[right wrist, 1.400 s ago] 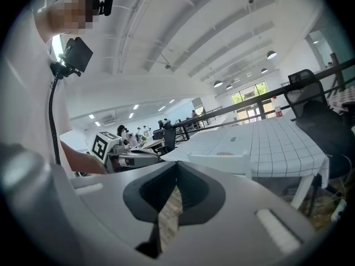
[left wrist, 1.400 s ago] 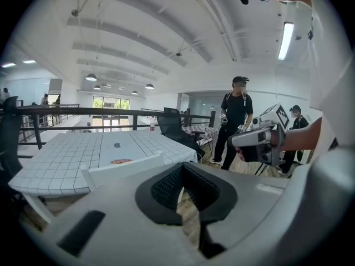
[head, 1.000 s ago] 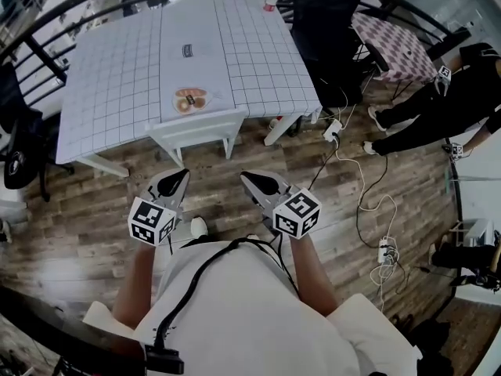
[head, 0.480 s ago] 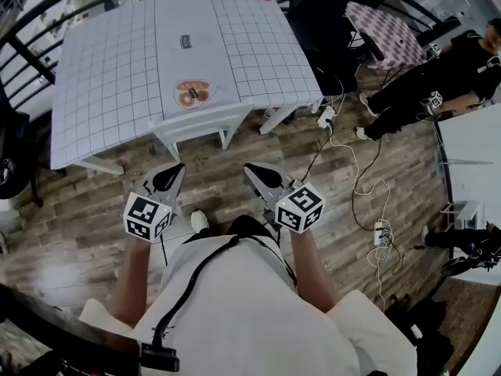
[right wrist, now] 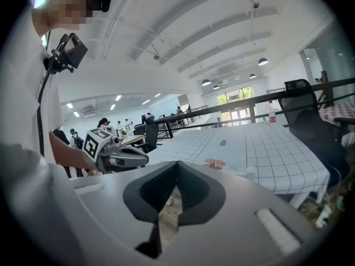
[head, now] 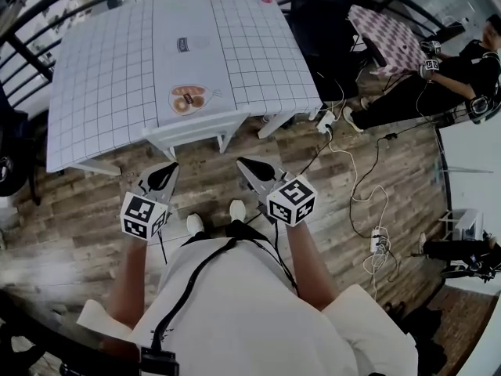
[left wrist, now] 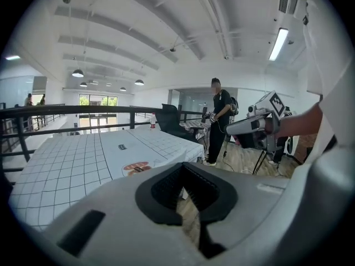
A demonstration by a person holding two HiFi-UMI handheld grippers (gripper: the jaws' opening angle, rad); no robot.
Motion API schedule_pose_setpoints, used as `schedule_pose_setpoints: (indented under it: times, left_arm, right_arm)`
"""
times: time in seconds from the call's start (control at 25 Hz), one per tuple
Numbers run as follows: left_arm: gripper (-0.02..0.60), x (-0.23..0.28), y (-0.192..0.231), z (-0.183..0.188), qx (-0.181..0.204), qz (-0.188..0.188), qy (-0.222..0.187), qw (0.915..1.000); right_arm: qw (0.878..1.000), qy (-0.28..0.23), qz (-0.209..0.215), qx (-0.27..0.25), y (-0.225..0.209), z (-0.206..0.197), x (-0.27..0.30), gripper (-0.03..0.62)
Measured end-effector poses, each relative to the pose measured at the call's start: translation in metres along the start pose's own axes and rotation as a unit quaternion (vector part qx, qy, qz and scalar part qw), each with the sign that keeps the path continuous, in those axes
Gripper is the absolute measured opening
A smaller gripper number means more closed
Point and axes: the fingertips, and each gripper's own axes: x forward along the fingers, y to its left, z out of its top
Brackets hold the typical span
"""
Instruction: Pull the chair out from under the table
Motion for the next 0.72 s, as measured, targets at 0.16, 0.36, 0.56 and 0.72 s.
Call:
schedule_pose_setpoints:
  times: [0.16,0.36,0.56,0.72]
  left_arm:
    - [0.008,0.022,0.020,-0.004,0.015,0.023,0.023,0.9994]
    - [0.029,0.045,0.062,-0.021,0.039,0.049,0.079,0.9949]
    - [0.048,0.073,0.110,-0.038,0.066,0.072,0.122,0.9877]
    - [0.099,0.094,0.123,-0.041,0.113,0.065,0.168,0.9771]
  right_arm:
    - [0.998,0.049,0.007,-0.050,-0.039,-0.007,0.024,0.006]
    - [0.981,0.127,0.009,-0.147,-0.091,-0.016,0.060,0.006]
    - [0.964,0.168,0.017,-0.206,-0.145,-0.027,0.095,0.026]
    - [0.944,0.204,0.031,-0.259,-0.171,-0.034,0.112,0.084]
